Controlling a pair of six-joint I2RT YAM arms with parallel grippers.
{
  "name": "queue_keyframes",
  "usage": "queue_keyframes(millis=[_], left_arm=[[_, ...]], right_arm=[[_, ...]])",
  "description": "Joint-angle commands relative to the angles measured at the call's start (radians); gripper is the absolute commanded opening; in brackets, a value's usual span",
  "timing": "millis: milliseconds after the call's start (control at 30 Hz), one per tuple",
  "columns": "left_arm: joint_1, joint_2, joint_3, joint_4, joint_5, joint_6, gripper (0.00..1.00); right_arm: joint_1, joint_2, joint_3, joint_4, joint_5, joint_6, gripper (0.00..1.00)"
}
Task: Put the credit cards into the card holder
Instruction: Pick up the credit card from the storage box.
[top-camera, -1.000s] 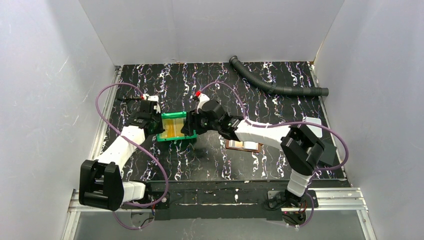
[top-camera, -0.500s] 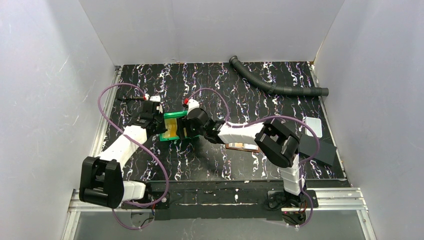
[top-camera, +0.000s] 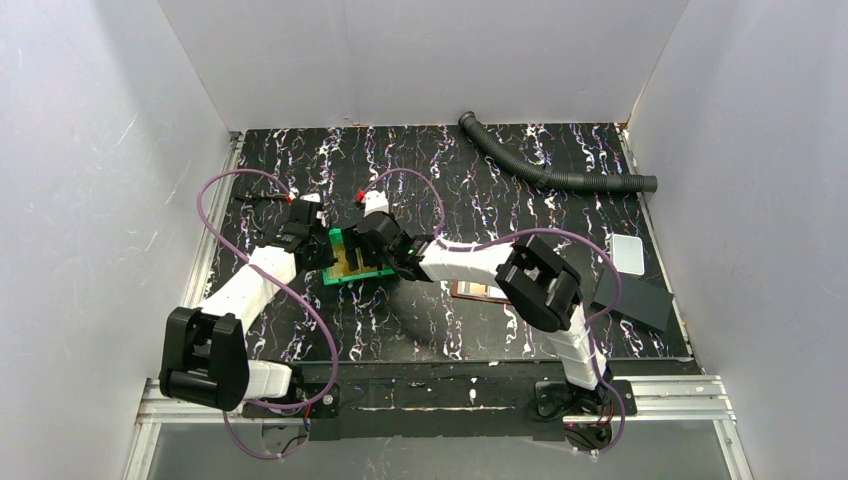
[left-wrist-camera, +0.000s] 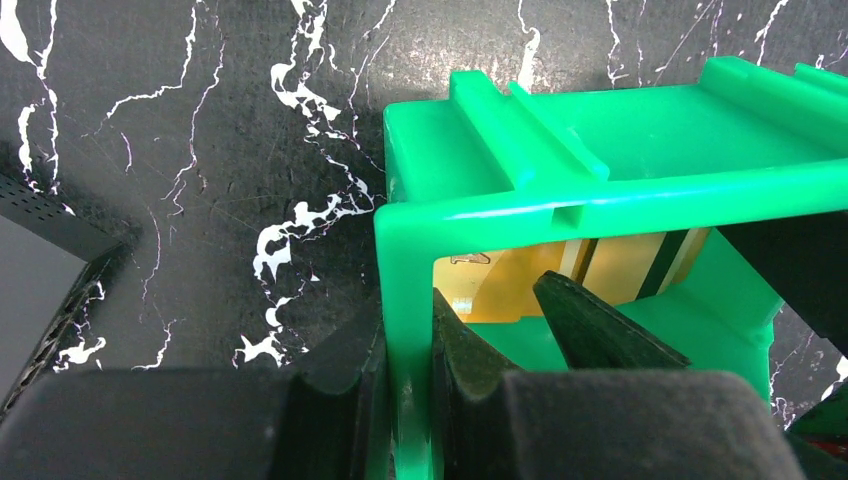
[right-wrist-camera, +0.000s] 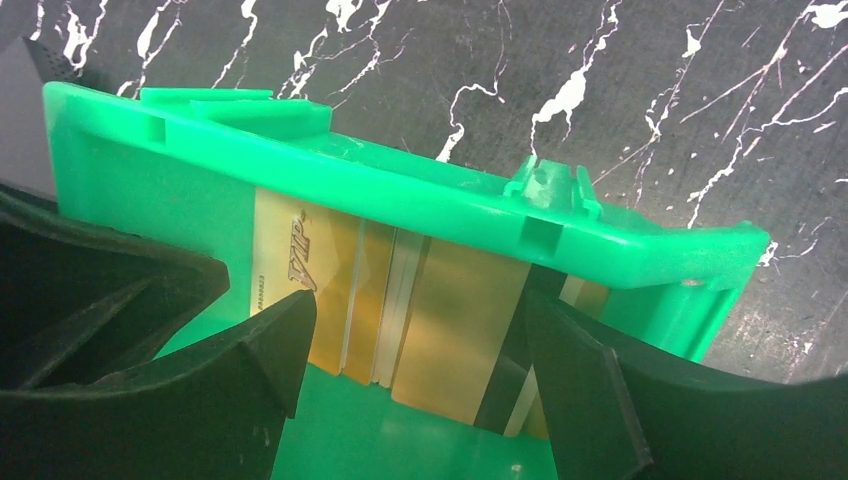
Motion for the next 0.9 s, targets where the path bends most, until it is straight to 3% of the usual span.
queue_keyframes(millis=[0, 333, 600, 867], left_arm=[[-0.004, -0.003, 0.042, -0.056, -0.059, -0.032, 0.0], [-0.018, 0.008, 0.062, -0.09, -0.104, -0.042, 0.0], [-0.065, 0.009, 0.065, -0.1, -0.148, -0.042, 0.0], [-0.068, 0.015, 0.069, -0.106, -0.15, -0.054, 0.0]], right_arm=[[0.028, 0.013, 0.035, -0.086, 0.12, -0.039, 0.89], [0.069, 0.033, 0.097, -0.195, 0.207, -0.067, 0.98], [0.069, 0.078, 0.171, -0.264, 0.23, -0.064, 0.98], [0.066, 0.083, 0.136, -0.209, 0.271, -0.029, 0.98]])
